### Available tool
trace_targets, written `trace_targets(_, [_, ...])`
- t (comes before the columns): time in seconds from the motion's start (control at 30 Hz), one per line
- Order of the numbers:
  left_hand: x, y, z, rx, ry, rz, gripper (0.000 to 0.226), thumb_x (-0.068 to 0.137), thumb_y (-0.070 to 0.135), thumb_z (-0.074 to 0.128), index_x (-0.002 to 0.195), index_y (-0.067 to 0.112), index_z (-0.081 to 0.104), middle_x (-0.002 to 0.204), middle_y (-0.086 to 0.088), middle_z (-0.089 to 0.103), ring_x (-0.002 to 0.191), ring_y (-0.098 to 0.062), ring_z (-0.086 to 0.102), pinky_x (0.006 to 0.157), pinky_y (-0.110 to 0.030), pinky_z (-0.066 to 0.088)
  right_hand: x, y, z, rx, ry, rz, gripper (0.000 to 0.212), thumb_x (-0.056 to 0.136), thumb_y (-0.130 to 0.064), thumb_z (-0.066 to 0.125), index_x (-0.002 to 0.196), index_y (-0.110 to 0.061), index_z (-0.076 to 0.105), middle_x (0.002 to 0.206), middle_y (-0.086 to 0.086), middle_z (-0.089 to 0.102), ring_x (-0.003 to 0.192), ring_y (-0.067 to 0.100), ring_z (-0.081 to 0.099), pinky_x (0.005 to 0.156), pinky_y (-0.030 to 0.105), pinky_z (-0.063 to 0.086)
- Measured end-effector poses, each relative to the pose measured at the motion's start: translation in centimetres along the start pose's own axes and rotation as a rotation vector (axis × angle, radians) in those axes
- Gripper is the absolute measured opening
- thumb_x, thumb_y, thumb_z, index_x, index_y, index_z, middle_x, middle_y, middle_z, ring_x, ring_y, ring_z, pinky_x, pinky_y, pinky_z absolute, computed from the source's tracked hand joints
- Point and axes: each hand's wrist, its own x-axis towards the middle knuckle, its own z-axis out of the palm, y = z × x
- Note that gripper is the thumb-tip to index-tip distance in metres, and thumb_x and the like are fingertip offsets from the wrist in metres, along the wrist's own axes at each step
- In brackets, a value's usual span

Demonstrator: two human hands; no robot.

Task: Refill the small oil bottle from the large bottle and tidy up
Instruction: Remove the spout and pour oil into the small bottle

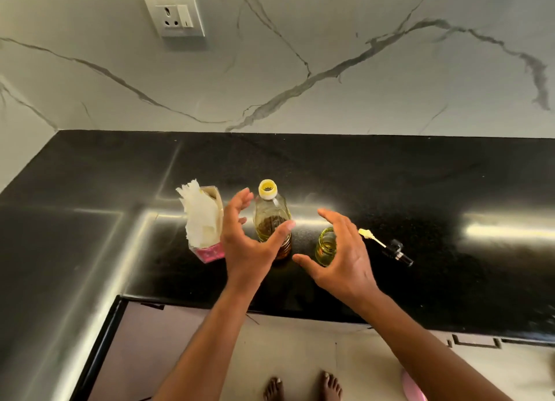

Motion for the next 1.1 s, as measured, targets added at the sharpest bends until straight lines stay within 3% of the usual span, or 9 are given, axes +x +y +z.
trace_targets(0.23, [2.0, 0.2, 1.0, -0.026, -0.101, -0.016, 0.072, 0.072, 0.041, 0.096, 0.133, 0.027, 0.060, 0.124, 0.009, 0.069, 0.116, -0.009, 0.067, 0.098, -0.032, 0.060, 3.3, -4.0, 2.3, -0.036, -0.129, -0.016, 0.101, 0.073, -0.051, 0.090, 0.156, -0.021, 0.040, 0.155, 0.000, 0.050, 0.146, 0.018, 0.042, 0.122, 0.037, 0.029])
trace_targets(0.37, [2.0, -2.1, 1.0, -0.054, -0.170, -0.085, 0.085, 0.063, 0.054, 0.095, 0.135, 0.029, 0.057, 0.126, 0.008, 0.069, 0.117, -0.010, 0.068, 0.097, -0.039, 0.062, 3.9, -3.5, 2.4, -0.088, -0.152, 0.016, 0.107, 0.072, -0.045, 0.091, 0.159, -0.021, 0.033, 0.158, 0.001, 0.045, 0.150, 0.020, 0.038, 0.124, 0.040, 0.025])
trace_targets(0.5, [1.0, -4.3, 1.7, -0.118, -0.193, -0.133, 0.096, 0.062, 0.046, 0.100, 0.143, 0.027, 0.051, 0.132, 0.006, 0.065, 0.123, -0.011, 0.066, 0.100, -0.040, 0.061, 1.9, -0.4, 0.4, -0.077, 0.031, 0.079, 0.104, 0.067, -0.050, 0.093, 0.154, -0.025, 0.040, 0.149, -0.005, 0.048, 0.140, 0.015, 0.043, 0.118, 0.038, 0.037])
trace_targets(0.6, [0.2, -5.1, 2.7, -0.048, -0.145, -0.150, 0.093, 0.061, 0.040, 0.102, 0.138, 0.026, 0.052, 0.126, 0.009, 0.064, 0.118, -0.002, 0.063, 0.098, -0.032, 0.060, -0.7, 2.7, 0.1, 0.000, 0.162, 0.273, 0.107, 0.065, -0.048, 0.096, 0.152, -0.022, 0.042, 0.147, -0.004, 0.049, 0.137, 0.012, 0.045, 0.114, 0.034, 0.043])
trace_targets(0.7, [-0.1, -5.9, 3.7, -0.020, -0.115, -0.175, 0.097, 0.058, 0.037, 0.104, 0.138, 0.023, 0.051, 0.126, 0.006, 0.063, 0.116, -0.007, 0.063, 0.097, -0.030, 0.060, -2.3, 5.6, 1.3, 0.010, 0.130, 0.416, 0.111, 0.065, -0.044, 0.098, 0.156, -0.024, 0.036, 0.153, -0.002, 0.046, 0.142, 0.014, 0.045, 0.117, 0.044, 0.046])
trace_targets(0.8, [-0.3, -6.7, 4.3, -0.006, -0.105, -0.184, 0.100, 0.056, 0.040, 0.105, 0.138, 0.025, 0.049, 0.126, 0.007, 0.061, 0.115, -0.008, 0.063, 0.095, -0.022, 0.057, -2.3, 7.3, 2.7, 0.062, 0.046, 0.464, 0.116, 0.065, -0.041, 0.099, 0.159, -0.023, 0.033, 0.158, -0.002, 0.045, 0.144, 0.013, 0.044, 0.118, 0.044, 0.045])
trace_targets(0.93, [-0.2, -7.1, 4.7, 0.015, -0.060, -0.180, 0.089, 0.057, 0.033, 0.105, 0.129, 0.031, 0.052, 0.114, 0.015, 0.063, 0.108, 0.002, 0.064, 0.092, -0.018, 0.055, -1.2, 8.2, 4.3, 0.140, -0.031, 0.464, 0.113, 0.064, -0.038, 0.100, 0.157, -0.022, 0.037, 0.152, -0.005, 0.051, 0.140, 0.010, 0.048, 0.118, 0.031, 0.042])
trace_targets(1.03, [0.0, -7.2, 4.8, 0.018, -0.033, -0.141, 0.080, 0.056, 0.028, 0.104, 0.120, 0.028, 0.055, 0.107, 0.022, 0.064, 0.100, 0.009, 0.064, 0.087, -0.008, 0.052, -0.3, 8.3, 4.7, 0.192, -0.041, 0.456, 0.099, 0.064, -0.031, 0.100, 0.148, -0.024, 0.048, 0.135, -0.011, 0.060, 0.125, 0.002, 0.057, 0.105, 0.012, 0.043])
trace_targets(1.1, [0.2, -7.1, 4.5, -0.015, -0.023, -0.142, 0.075, 0.057, 0.038, 0.100, 0.118, 0.026, 0.059, 0.108, 0.019, 0.067, 0.100, 0.004, 0.067, 0.088, -0.012, 0.054, 0.0, 8.5, 4.8, 0.202, -0.049, 0.446, 0.084, 0.065, -0.026, 0.100, 0.136, -0.029, 0.056, 0.122, -0.016, 0.066, 0.113, -0.004, 0.062, 0.100, 0.014, 0.051])
